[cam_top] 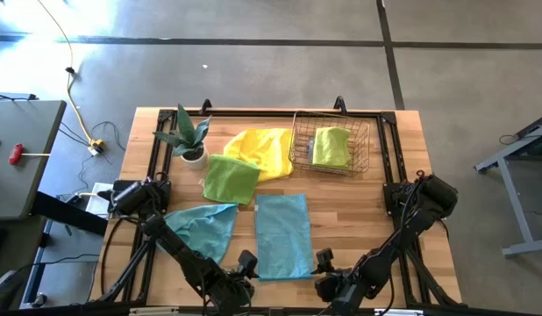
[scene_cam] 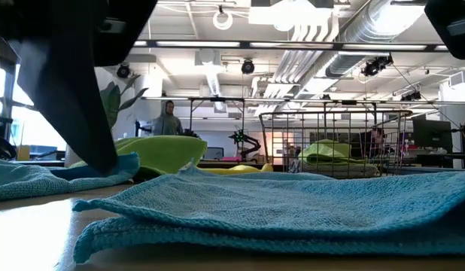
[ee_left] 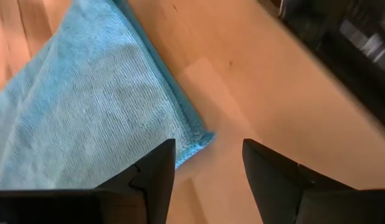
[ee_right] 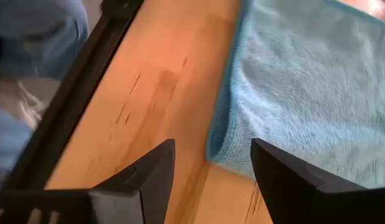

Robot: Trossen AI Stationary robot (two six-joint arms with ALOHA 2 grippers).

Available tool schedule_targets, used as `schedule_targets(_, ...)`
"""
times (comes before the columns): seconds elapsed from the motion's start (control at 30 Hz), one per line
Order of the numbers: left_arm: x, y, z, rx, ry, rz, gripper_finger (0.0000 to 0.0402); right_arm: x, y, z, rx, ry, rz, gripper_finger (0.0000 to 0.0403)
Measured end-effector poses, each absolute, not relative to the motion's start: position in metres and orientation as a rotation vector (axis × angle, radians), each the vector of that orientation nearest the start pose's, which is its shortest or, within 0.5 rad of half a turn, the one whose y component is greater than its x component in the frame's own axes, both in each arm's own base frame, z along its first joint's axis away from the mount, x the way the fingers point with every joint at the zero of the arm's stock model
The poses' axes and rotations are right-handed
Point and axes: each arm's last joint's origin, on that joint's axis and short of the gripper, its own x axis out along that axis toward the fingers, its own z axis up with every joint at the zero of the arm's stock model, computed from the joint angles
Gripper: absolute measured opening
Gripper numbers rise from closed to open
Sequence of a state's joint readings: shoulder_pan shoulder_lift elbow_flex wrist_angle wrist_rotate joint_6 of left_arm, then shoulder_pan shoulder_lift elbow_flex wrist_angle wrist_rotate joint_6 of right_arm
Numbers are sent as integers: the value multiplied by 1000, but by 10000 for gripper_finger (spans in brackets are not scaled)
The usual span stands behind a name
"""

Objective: Fold microfiber towels
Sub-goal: Fold the right blue microfiber towel

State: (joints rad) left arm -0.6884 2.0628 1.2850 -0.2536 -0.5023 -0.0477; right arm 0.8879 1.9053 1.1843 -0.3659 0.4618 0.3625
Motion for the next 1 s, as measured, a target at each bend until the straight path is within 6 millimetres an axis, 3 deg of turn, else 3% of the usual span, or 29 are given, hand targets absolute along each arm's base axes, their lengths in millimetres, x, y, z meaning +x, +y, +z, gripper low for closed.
schedule_targets(0.2, 329, -251, 113, 797, 812, -167, 184, 242, 287, 140, -561, 899, 318, 204)
schedule_targets(0.47, 333, -246, 111, 932, 814, -168, 184, 241, 284, 135, -785, 860, 270, 204)
schedule_targets(1.0, 344, -238, 102, 944, 811, -192, 183, 254, 280, 114, -812, 857, 182, 204)
